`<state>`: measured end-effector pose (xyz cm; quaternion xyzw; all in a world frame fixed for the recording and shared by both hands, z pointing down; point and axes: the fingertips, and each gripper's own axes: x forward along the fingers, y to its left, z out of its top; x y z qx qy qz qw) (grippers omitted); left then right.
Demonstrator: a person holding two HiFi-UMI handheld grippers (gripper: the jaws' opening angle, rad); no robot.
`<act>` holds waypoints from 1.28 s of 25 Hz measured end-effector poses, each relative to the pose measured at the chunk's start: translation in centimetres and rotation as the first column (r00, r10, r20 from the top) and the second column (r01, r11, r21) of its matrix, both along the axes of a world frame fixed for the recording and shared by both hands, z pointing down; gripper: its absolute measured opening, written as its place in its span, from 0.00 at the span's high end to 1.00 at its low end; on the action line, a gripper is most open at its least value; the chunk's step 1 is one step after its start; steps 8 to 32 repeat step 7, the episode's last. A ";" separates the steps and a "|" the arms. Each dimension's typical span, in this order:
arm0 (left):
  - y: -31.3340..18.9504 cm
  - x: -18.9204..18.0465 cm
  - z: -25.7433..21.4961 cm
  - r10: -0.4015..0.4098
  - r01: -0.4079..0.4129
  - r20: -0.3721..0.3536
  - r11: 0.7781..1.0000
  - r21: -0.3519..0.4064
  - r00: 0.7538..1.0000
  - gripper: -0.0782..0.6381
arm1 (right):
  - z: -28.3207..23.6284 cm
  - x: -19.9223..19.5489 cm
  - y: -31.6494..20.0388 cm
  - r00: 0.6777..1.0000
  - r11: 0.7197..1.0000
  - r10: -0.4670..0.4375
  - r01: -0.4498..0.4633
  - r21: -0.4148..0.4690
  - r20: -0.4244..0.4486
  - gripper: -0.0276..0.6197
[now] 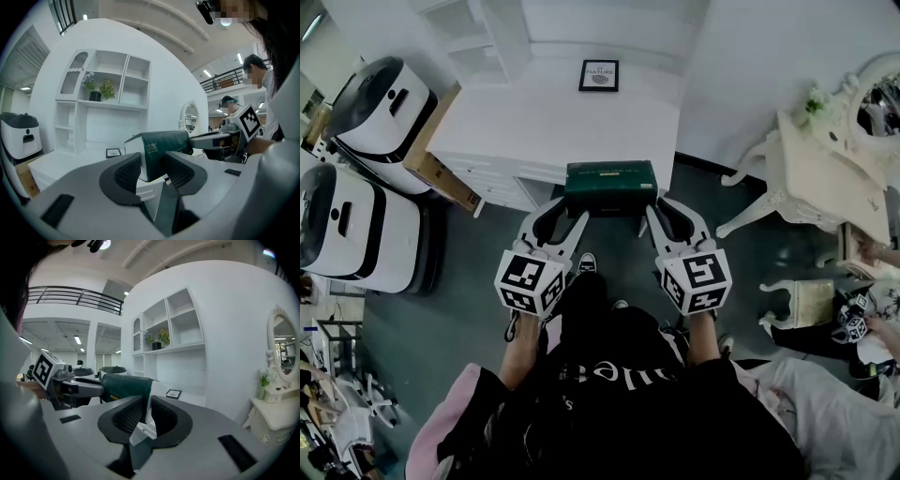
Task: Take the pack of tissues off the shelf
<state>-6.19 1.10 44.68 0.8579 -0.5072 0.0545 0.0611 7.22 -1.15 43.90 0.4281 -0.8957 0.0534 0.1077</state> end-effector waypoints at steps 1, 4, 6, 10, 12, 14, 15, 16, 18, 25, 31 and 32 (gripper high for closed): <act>0.1 0.0 -0.1 0.001 -0.001 -0.001 1.000 0.003 1.000 0.65 | -0.1 0.0 0.1 1.000 1.000 0.001 -0.001 0.003 -0.002 0.82; 0.4 0.0 -0.4 0.000 0.000 -0.001 1.000 0.015 1.000 0.65 | -0.5 0.1 0.4 1.000 1.000 0.001 -0.001 0.015 -0.002 0.82; 0.4 0.4 -0.8 -0.002 0.002 -0.002 1.000 0.026 1.000 0.65 | -0.9 0.5 0.4 1.000 1.000 0.001 -0.001 0.024 -0.003 0.82; 0.4 0.7 -1.0 -0.002 0.002 -0.002 0.999 0.032 1.000 0.65 | -1.1 0.7 0.4 1.000 1.000 0.001 -0.001 0.028 -0.004 0.82; 0.4 0.7 -1.0 -0.002 0.002 -0.002 0.999 0.032 1.000 0.65 | -1.1 0.7 0.4 1.000 1.000 0.001 -0.001 0.028 -0.004 0.82; 0.4 0.7 -1.0 -0.002 0.002 -0.002 0.999 0.032 1.000 0.65 | -1.1 0.7 0.4 1.000 1.000 0.001 -0.001 0.028 -0.004 0.82; 0.4 0.7 -1.0 -0.002 0.002 -0.002 0.999 0.032 1.000 0.65 | -1.1 0.7 0.4 1.000 1.000 0.001 -0.001 0.028 -0.004 0.82; 0.4 0.7 -1.0 -0.002 0.002 -0.002 0.999 0.032 1.000 0.65 | -1.1 0.7 0.4 1.000 1.000 0.001 -0.001 0.028 -0.004 0.82; 0.4 0.7 -1.0 -0.002 0.002 -0.002 0.999 0.032 1.000 0.65 | -1.1 0.7 0.4 1.000 1.000 0.001 -0.001 0.028 -0.004 0.82; 0.4 0.7 -1.0 -0.002 0.002 -0.002 0.999 0.032 1.000 0.65 | -1.1 0.7 0.4 1.000 1.000 0.001 -0.001 0.028 -0.004 0.82; 0.4 0.7 -1.0 -0.002 0.002 -0.002 0.999 0.032 1.000 0.65 | -1.1 0.7 0.4 1.000 1.000 0.001 -0.001 0.028 -0.004 0.82; 0.4 0.7 -1.0 -0.002 0.002 -0.002 0.999 0.032 1.000 0.65 | -1.1 0.7 0.4 1.000 1.000 0.001 -0.001 0.028 -0.004 0.82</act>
